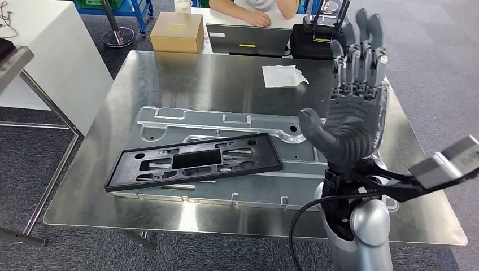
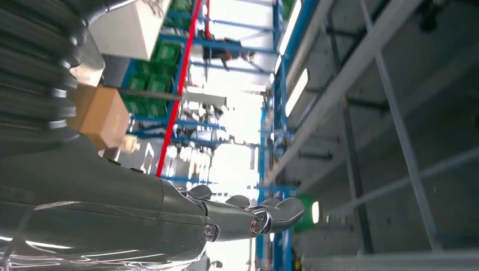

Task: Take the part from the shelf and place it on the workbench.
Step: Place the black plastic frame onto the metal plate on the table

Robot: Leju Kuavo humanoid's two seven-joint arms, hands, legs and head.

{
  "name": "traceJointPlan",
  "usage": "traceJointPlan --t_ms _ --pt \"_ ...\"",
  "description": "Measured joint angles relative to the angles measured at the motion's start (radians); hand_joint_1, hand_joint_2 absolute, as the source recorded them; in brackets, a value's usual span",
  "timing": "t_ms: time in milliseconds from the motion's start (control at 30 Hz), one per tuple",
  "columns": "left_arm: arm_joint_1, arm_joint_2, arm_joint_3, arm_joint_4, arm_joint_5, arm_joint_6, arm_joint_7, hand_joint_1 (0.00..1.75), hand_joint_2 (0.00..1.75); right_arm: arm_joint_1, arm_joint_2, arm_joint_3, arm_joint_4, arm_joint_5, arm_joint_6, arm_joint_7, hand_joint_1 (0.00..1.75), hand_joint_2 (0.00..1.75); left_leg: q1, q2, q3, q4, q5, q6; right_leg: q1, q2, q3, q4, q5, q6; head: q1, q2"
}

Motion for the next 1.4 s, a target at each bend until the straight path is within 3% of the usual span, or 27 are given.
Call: traceJointPlan --t_ms 67,100,133,233,267,333,400,467,533,567,600,633,700,733,800,867,900,933,967,1033,1067,1100,1167,1233,1300,1333,1400 --pt "0.003 -0.003 0.0 -0.003 -0.005 -0.01 0.0 0.0 0.0 0.075 -0.017 -0.016 -0.023 0.013 -0.018 -0.034 0.0 0.0 -0.003 -0.002 -0.006 0.001 0.004 0.001 0.002 0.0 -0.033 0.112 -0.053 -0.002 0.0 0.0" --pt "0.004 -0.004 0.0 -0.005 -0.008 -0.015 0.0 0.0 0.0 0.116 -0.024 -0.025 -0.034 0.027 -0.024 -0.052 0.0 0.0 -0.005 -0.003 -0.009 0.003 0.005 0.001 0.003 0.0 -0.028 0.122 -0.052 -0.005 0.0 0.0" --pt "0.006 -0.006 0.0 -0.007 -0.011 -0.02 0.0 0.0 0.0 0.157 -0.03 -0.034 -0.045 0.045 -0.03 -0.068 0.0 0.0 -0.007 -0.003 -0.013 0.005 0.006 0.0 0.004 0.0 -0.003 0.093 -0.035 -0.01 0.0 0.0" --pt "0.007 -0.014 -0.002 -0.013 -0.021 -0.036 -0.004 0.0 0.0 0.272 -0.035 -0.06 -0.09 0.107 -0.051 -0.096 0.0 0.0 -0.01 -0.004 -0.019 0.012 0.007 -0.005 0.016 -0.002 0.117 -0.099 0.025 -0.033 0.0 0.0" --pt "0.007 -0.017 -0.003 -0.016 -0.025 -0.042 -0.006 0.0 0.0 0.312 -0.035 -0.07 -0.108 0.126 -0.06 -0.1 0.0 0.0 -0.01 -0.005 -0.019 0.013 0.008 -0.01 0.02 -0.003 0.137 -0.133 0.033 -0.038 0.0 0.0" --pt "0.008 -0.021 -0.006 -0.021 -0.035 -0.05 -0.007 0.0 0.0 0.387 -0.033 -0.095 -0.144 0.154 -0.071 -0.106 0.0 0.0 -0.009 -0.006 -0.02 0.012 0.013 -0.023 0.026 -0.004 0.142 -0.149 0.043 -0.045 0.0 0.0" --pt "0.008 -0.021 -0.008 -0.025 -0.043 -0.054 -0.006 0.0 0.0 0.456 -0.022 -0.127 -0.172 0.17 -0.076 -0.111 0.0 0.0 -0.008 -0.006 -0.026 0.018 0.004 -0.036 0.019 -0.007 0.14 -0.168 0.053 -0.055 0.0 0.0" --pt "0.008 -0.02 -0.009 -0.027 -0.046 -0.054 -0.004 0.0 0.0 0.52 -0.006 -0.158 -0.189 0.185 -0.076 -0.115 0.0 0.0 -0.005 -0.006 -0.046 0.074 -0.057 -0.051 0.011 -0.01 0.129 -0.18 0.071 -0.065 0.0 0.0" --pt "0.007 -0.021 -0.009 -0.027 -0.047 -0.054 -0.002 0.0 0.0 0.569 0.009 -0.182 -0.199 0.196 -0.069 -0.116 0.0 0.0 0.005 -0.006 -0.079 0.193 -0.146 -0.065 0.01 -0.011 0.111 -0.181 0.087 -0.068 -0.001 0.0" --pt "0.006 -0.021 -0.009 -0.027 -0.047 -0.054 -0.001 0.0 0.0 0.589 0.016 -0.191 -0.201 0.198 -0.061 -0.115 0.0 0.0 0.01 -0.006 -0.088 0.245 -0.172 -0.072 0.01 -0.011 0.1 -0.18 0.094 -0.067 -0.001 0.0" --pt "0.005 -0.021 -0.009 -0.027 -0.046 -0.054 -0.001 0.0 0.0 0.606 0.023 -0.2 -0.201 0.199 -0.05 -0.115 0.0 0.0 0.015 -0.005 -0.084 0.271 -0.177 -0.078 0.009 -0.012 0.088 -0.178 0.102 -0.064 -0.001 0.0" --pt "0.004 -0.021 -0.009 -0.027 -0.045 -0.054 -0.001 0.0 0.0 0.619 0.031 -0.209 -0.202 0.201 -0.039 -0.114 0.0 0.0 0.02 -0.005 -0.063 0.26 -0.159 -0.084 0.007 -0.013 0.076 -0.175 0.11 -0.06 -0.001 0.0" --pt "0.0 -0.021 -0.009 -0.027 -0.039 -0.054 -0.001 0.0 0.0 0.638 0.045 -0.225 -0.202 0.209 -0.019 -0.113 0.0 0.0 0.028 -0.006 0.028 0.142 -0.105 -0.094 0.001 -0.012 0.052 -0.167 0.126 -0.049 -0.001 0.0" --pt "-0.003 -0.021 -0.009 -0.027 -0.034 -0.054 -0.001 0.0 0.0 0.645 0.053 -0.233 -0.202 0.213 -0.013 -0.112 0.0 0.0 0.028 -0.007 0.077 0.067 -0.093 -0.094 -0.001 -0.011 0.043 -0.162 0.133 -0.042 -0.001 0.0" --pt "-0.007 -0.022 -0.008 -0.027 -0.029 -0.054 -0.001 0.0 0.0 0.656 0.066 -0.246 -0.2 0.218 -0.008 -0.11 0.0 0.0 0.024 -0.013 0.127 -0.02 -0.095 -0.082 0.0 -0.01 0.036 -0.158 0.15 -0.026 0.0 0.0" --pt "-0.007 -0.023 -0.007 -0.027 -0.026 -0.054 0.0 0.0 0.0 0.663 0.075 -0.253 -0.198 0.22 -0.006 -0.108 0.0 0.0 0.019 -0.016 0.12 -0.025 -0.087 -0.061 -0.002 -0.009 0.036 -0.166 0.168 -0.01 0.001 0.0" --pt "-0.008 -0.023 -0.007 -0.027 -0.026 -0.054 0.0 0.0 0.0 0.666 0.078 -0.257 -0.197 0.22 -0.006 -0.108 0.0 0.0 0.019 -0.013 0.113 -0.026 -0.078 -0.051 -0.004 -0.007 0.033 -0.165 0.165 -0.005 0.001 0.0" --pt "-0.008 -0.023 -0.007 -0.027 -0.026 -0.054 0.0 0.0 0.0 0.67 0.08 -0.261 -0.196 0.221 -0.006 -0.107 0.0 0.0 0.019 -0.01 0.103 -0.027 -0.067 -0.041 -0.006 -0.006 0.025 -0.15 0.14 0.0 0.002 0.0" --pt "-0.008 -0.023 -0.007 -0.027 -0.026 -0.054 0.0 0.0 0.0 0.674 0.081 -0.265 -0.195 0.221 -0.006 -0.107 0.0 0.0 0.019 -0.007 0.09 -0.029 -0.054 -0.031 -0.007 -0.005 0.012 -0.113 0.095 0.002 0.002 0.0" --pt "-0.009 -0.023 -0.006 -0.027 -0.025 -0.053 0.001 0.0 0.0 0.676 0.084 -0.273 -0.192 0.222 -0.006 -0.106 0.0 0.0 0.015 -0.001 0.058 -0.027 -0.03 -0.021 -0.006 -0.004 -0.022 0.015 -0.019 0.004 0.002 0.0" --pt "-0.008 -0.023 -0.006 -0.027 -0.024 -0.052 0.001 0.0 0.0 0.677 0.086 -0.276 -0.189 0.222 -0.006 -0.105 0.0 0.0 0.011 0.001 0.042 -0.026 -0.017 -0.019 -0.005 -0.004 -0.032 0.08 -0.051 0.004 0.002 0.0" --pt "-0.008 -0.024 -0.005 -0.027 -0.022 -0.051 0.001 0.0 0.0 0.677 0.088 -0.28 -0.185 0.223 -0.005 -0.104 0.0 0.0 0.007 0.003 0.026 -0.024 -0.006 -0.017 -0.003 -0.004 -0.03 0.123 -0.058 0.003 0.002 0.0" --pt "-0.009 -0.026 -0.004 -0.027 -0.017 -0.048 0.002 0.0 0.0 0.677 0.093 -0.287 -0.174 0.227 -0.005 -0.103 0.0 0.0 -0.002 0.004 -0.006 -0.018 0.015 -0.017 0.003 -0.004 0.025 0.108 -0.015 -0.009 0.002 0.0" --pt "-0.009 -0.032 -0.002 -0.027 -0.012 -0.041 0.004 0.0 0.0 0.674 0.097 -0.293 -0.164 0.233 -0.004 -0.104 0.0 0.0 -0.009 0.002 -0.031 -0.013 0.033 -0.019 0.017 -0.001 0.144 -0.027 0.011 -0.034 0.002 0.0" --pt "-0.01 -0.04 0.001 -0.028 -0.008 -0.032 0.009 0.0 0.0 0.668 0.102 -0.296 -0.155 0.245 -0.001 -0.105 0.0 0.0 -0.011 -0.003 -0.041 -0.012 0.05 -0.026 0.027 0.003 0.242 -0.164 -0.011 -0.052 0.002 0.0" --pt "-0.01 -0.043 0.002 -0.03 -0.006 -0.028 0.011 0.0 0.0 0.665 0.104 -0.296 -0.149 0.255 0.0 -0.104 0.0 0.0 -0.01 -0.006 -0.044 -0.012 0.059 -0.031 0.031 0.003 0.261 -0.198 -0.02 -0.055 0.001 0.0" --pt "-0.009 -0.046 0.004 -0.034 0.0 -0.02 0.014 0.0 0.0 0.658 0.107 -0.297 -0.132 0.279 -0.001 -0.1 0.0 0.0 -0.008 -0.011 -0.052 -0.012 0.07 -0.042 0.03 -0.007 0.255 -0.215 -0.006 -0.06 0.002 0.0"
